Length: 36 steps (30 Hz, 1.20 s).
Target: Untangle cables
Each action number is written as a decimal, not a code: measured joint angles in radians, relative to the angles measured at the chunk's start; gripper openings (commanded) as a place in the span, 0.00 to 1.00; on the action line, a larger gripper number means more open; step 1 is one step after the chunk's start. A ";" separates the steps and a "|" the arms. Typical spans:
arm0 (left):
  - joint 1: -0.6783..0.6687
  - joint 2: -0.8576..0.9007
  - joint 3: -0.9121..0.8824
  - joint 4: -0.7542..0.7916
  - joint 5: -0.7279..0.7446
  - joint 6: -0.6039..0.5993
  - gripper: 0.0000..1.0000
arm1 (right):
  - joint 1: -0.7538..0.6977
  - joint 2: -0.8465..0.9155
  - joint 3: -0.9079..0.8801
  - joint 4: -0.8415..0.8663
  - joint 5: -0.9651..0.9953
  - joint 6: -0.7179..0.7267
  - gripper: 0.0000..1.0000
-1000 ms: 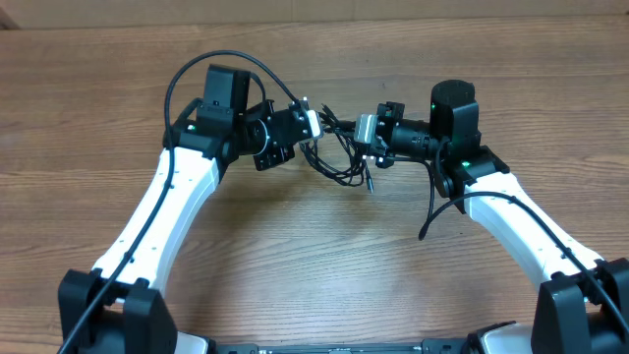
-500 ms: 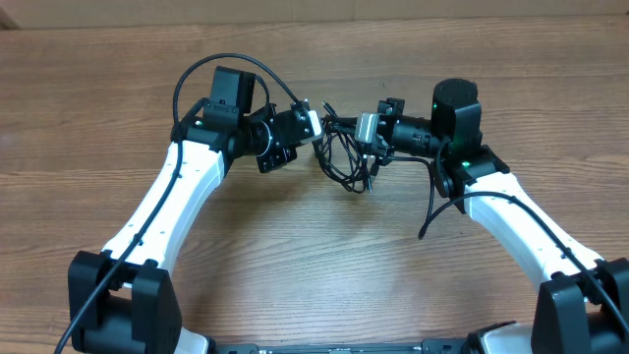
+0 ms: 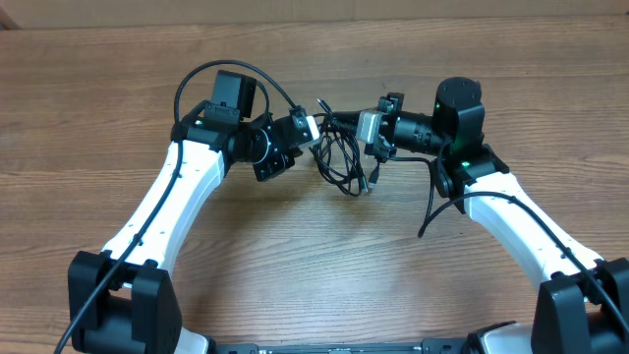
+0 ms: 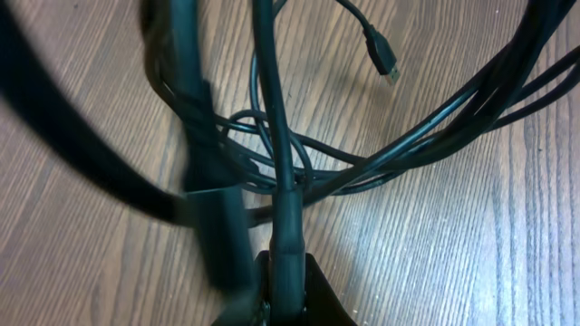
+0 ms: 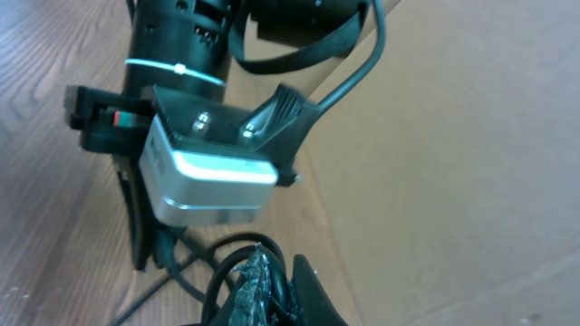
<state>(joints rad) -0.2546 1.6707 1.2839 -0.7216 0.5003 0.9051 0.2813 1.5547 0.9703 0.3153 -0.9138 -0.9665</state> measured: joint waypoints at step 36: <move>0.027 0.002 0.000 0.111 -0.113 -0.037 0.04 | -0.051 -0.001 0.000 -0.167 0.005 -0.003 0.33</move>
<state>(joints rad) -0.2272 1.6726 1.2835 -0.6109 0.3874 0.8680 0.2306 1.5536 0.9707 0.1482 -0.9092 -0.9699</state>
